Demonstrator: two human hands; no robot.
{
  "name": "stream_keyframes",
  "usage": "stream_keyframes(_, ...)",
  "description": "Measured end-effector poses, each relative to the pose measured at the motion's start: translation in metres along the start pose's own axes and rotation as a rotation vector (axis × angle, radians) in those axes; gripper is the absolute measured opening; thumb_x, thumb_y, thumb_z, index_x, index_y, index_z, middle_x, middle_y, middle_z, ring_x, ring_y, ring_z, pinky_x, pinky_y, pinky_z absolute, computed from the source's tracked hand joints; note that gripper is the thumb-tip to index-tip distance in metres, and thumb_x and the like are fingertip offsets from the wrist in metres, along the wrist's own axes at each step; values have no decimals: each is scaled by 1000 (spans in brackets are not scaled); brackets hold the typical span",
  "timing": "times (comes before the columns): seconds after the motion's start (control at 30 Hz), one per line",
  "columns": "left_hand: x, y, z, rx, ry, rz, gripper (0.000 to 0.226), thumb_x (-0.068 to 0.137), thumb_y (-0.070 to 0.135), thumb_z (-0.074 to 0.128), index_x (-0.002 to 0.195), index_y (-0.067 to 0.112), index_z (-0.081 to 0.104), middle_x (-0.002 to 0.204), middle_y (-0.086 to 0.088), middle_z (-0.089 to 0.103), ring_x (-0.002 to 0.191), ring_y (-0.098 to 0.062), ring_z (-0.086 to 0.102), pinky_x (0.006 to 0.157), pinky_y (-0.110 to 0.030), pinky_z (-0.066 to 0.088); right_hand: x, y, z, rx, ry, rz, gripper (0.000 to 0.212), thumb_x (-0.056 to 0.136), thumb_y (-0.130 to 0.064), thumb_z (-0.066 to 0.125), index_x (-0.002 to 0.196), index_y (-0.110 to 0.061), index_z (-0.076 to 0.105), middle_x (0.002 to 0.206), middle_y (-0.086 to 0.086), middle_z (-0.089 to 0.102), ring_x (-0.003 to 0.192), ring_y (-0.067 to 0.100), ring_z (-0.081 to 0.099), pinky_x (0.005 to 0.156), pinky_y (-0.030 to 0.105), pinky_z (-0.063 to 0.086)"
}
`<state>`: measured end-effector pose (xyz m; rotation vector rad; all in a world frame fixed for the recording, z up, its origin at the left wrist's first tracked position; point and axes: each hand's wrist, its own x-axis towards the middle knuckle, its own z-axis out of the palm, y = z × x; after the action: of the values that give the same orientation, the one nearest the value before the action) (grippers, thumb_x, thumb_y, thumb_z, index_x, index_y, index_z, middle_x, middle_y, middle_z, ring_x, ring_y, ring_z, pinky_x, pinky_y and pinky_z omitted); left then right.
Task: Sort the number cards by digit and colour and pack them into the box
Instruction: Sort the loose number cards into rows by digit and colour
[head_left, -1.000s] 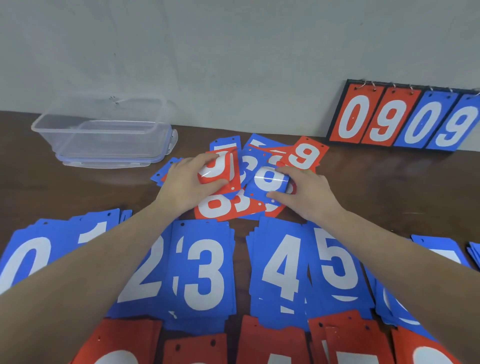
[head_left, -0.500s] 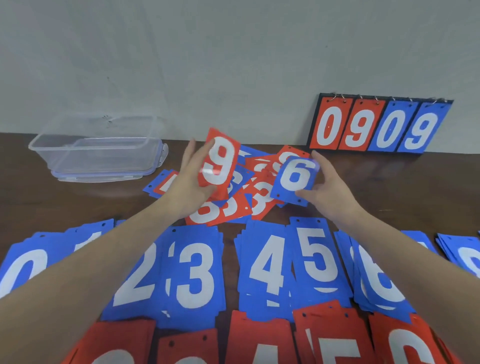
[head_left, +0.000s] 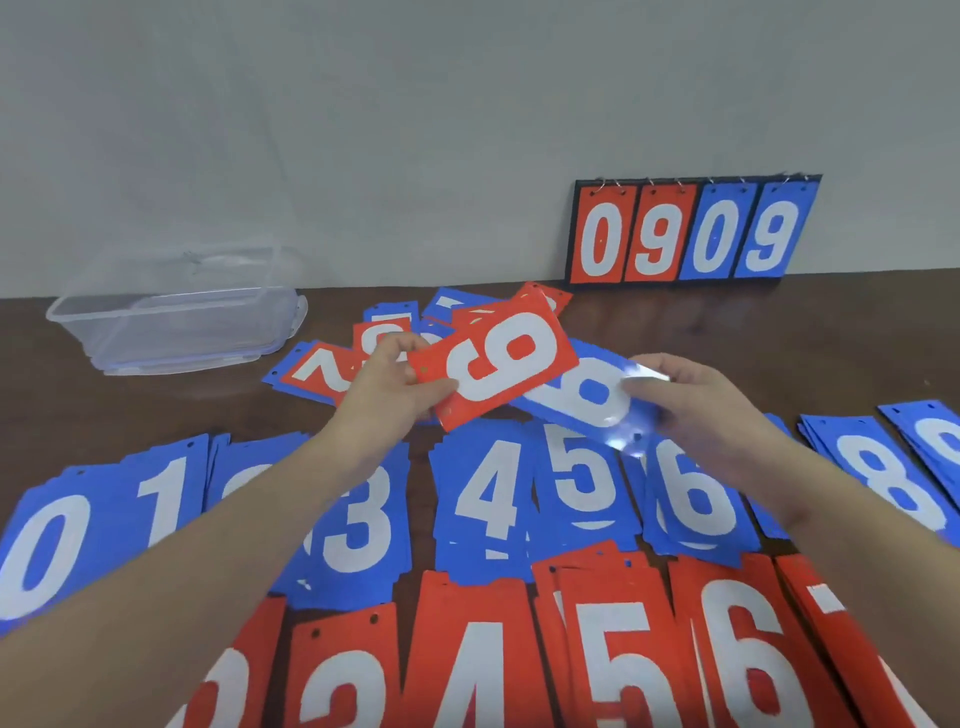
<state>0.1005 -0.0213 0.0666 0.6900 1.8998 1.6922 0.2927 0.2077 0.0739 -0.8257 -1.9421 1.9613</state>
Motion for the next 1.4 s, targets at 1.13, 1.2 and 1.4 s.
stream_keyframes(1.13,-82,33,166,322,-175,-142,16,99,17,62,103,30,68,82,6,76,65,-6,66,50,-20,47,-91,38,-180,46,126,6,28,98,-20,64,125,-16,61,110,7,77,101,27,74,96,46,55)
stream_keyframes(1.2,-88,26,181,377,-222,-138,14,98,19,63,102,30,71,82,11,76,69,-3,70,56,-16,51,-93,43,-185,48,134,8,27,98,-19,65,124,-18,62,110,8,77,100,28,74,95,48,56)
stream_keyframes(1.4,-92,-1,217,728,-381,8,14,95,24,68,104,32,73,97,21,70,90,7,65,83,-25,58,-102,52,-203,3,116,33,27,97,-22,66,123,-20,62,108,7,77,98,29,75,92,51,57)
